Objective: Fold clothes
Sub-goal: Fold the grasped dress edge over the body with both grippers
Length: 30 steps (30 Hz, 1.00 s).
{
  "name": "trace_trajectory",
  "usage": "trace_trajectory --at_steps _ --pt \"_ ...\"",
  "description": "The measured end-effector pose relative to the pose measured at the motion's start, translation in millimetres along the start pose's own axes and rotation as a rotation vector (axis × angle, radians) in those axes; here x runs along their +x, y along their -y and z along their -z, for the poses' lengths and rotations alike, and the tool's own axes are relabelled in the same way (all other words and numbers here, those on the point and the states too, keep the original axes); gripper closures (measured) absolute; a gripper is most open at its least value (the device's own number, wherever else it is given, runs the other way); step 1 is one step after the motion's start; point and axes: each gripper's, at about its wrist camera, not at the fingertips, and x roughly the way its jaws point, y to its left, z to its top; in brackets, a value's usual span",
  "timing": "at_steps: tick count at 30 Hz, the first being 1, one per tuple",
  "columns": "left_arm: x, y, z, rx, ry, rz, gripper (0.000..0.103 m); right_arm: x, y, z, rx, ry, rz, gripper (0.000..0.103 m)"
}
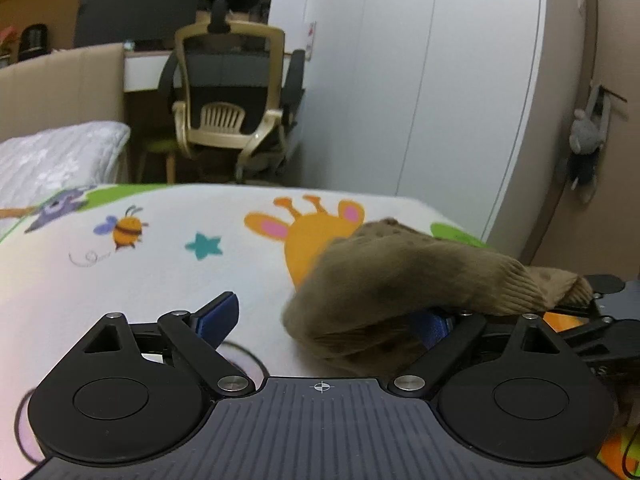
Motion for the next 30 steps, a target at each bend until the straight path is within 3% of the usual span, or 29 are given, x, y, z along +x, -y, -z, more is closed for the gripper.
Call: trace_trajectory --at_steps 2,5,8,12,17,19,22,26,30 --pt "7 -4 -2 -0.030 -0.004 0.006 0.008 2 12 2 0.057 -0.002 0.007 0.049" --pt "23 -6 -8 -0.064 -0.020 0.037 0.007 -5 29 -1 0.140 0.036 -0.013 0.049" --pt "46 1 -14 -0.065 -0.042 0.050 0.007 -6 45 -4 0.172 0.045 0.099 0.051" --pt "79 11 -20 -0.085 -0.066 0.059 0.006 8 71 6 0.216 -0.044 0.183 0.051" --pt "113 17 -26 -0.108 -0.151 0.055 0.004 -4 64 9 0.113 -0.007 0.241 0.051" --pt "124 12 -25 -0.160 -0.203 0.063 0.003 -17 53 4 0.068 0.035 0.221 0.047" --pt "131 3 -17 -0.234 -0.226 0.087 0.003 -28 45 -3 0.095 0.060 0.111 0.027" --pt "120 -9 -7 -0.284 -0.220 0.107 0.003 -17 51 6 0.249 -0.040 -0.012 0.025" --pt "103 -11 -7 -0.252 -0.196 0.110 0.003 -8 41 21 0.260 -0.074 -0.052 0.026"
